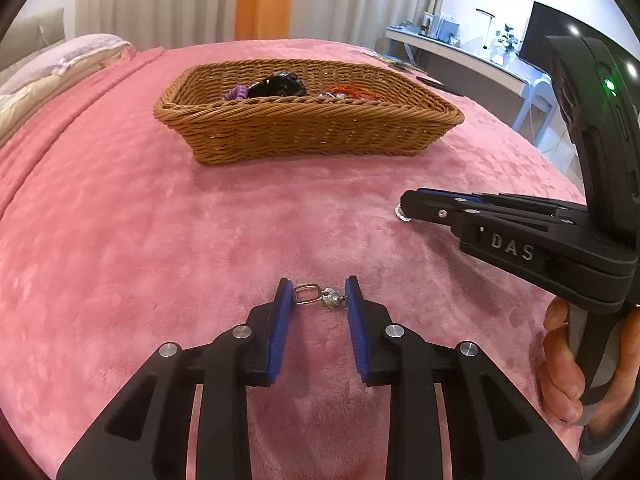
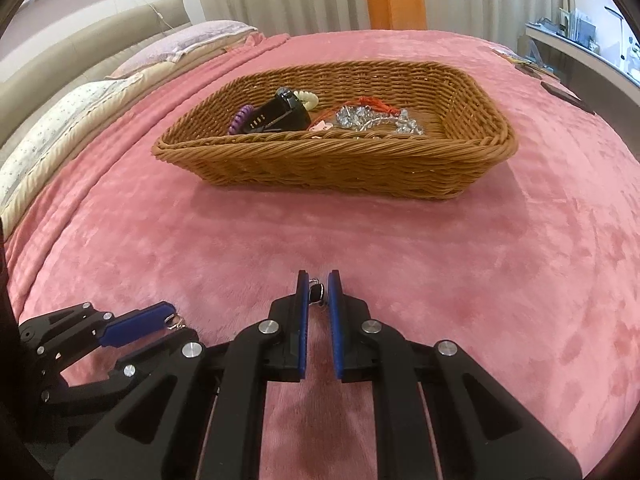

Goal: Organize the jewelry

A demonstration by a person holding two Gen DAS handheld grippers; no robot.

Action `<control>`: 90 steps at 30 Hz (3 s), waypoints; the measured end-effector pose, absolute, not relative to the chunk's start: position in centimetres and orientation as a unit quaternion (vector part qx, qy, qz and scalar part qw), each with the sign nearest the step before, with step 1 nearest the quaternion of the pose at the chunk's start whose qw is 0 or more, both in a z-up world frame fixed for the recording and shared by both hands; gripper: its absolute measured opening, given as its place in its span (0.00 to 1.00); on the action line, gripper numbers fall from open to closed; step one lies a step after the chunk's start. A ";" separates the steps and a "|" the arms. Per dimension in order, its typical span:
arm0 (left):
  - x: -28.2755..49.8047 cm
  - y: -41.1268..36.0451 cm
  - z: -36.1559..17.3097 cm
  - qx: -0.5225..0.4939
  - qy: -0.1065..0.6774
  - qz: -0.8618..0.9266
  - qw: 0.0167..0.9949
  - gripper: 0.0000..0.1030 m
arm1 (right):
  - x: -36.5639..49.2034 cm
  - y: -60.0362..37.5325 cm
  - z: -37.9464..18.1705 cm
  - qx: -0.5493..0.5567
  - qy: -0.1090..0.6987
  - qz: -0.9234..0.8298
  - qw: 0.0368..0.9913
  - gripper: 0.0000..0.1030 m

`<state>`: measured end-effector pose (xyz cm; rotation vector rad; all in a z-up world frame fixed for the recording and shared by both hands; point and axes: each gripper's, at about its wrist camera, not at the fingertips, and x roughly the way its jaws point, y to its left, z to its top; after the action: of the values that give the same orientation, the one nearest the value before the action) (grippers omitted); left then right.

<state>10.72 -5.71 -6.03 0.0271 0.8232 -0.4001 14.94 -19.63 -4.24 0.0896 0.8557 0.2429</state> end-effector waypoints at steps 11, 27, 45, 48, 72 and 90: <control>8.1 -5.7 -3.4 0.026 0.321 -0.189 0.928 0.24 | 13.4 -21.7 -2.4 0.101 0.399 0.143 0.900 0.08; 9.9 -5.4 7.2 -0.016 0.223 -0.188 0.957 0.25 | 13.4 -23.6 9.6 0.091 0.295 0.126 0.943 0.08; 28.0 -6.7 1.3 -0.070 0.295 -0.192 0.934 0.25 | 31.7 -24.5 1.2 0.114 0.398 0.093 0.906 0.08; 28.8 -6.6 0.2 -0.071 0.311 -0.195 0.927 0.25 | 32.8 -24.6 -0.2 0.106 0.422 0.080 0.897 0.08; 16.6 -3.4 8.5 -0.063 0.159 -0.140 0.975 0.88 | 22.0 -25.3 7.5 0.092 0.315 0.064 0.942 0.26; 6.8 -1.4 3.4 -0.007 0.125 -0.031 0.992 0.92 | 8.6 -20.7 3.8 0.011 0.154 0.011 0.988 0.65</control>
<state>6.82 -1.43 3.44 -0.0143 0.2503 -0.0629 8.59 -20.73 3.83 0.0221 0.3101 0.0220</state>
